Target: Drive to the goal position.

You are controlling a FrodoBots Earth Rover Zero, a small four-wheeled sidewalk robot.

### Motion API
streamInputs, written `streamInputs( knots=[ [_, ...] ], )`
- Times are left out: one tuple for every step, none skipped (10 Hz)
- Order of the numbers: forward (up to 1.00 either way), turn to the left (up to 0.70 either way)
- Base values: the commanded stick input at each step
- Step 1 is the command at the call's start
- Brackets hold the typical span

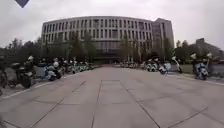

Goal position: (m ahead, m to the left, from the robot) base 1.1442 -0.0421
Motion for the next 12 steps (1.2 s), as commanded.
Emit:
streamInputs(
  knots=[
    [1.00,0.00],
    [1.00,0.00],
    [1.00,0.00],
    [1.00,0.00],
    [1.00,0.00],
    [1.00,0.00],
    [1.00,0.00],
    [1.00,0.00],
    [1.00,0.00],
    [1.00,0.00],
    [1.00,0.00],
    [1.00,0.00]
  ],
)
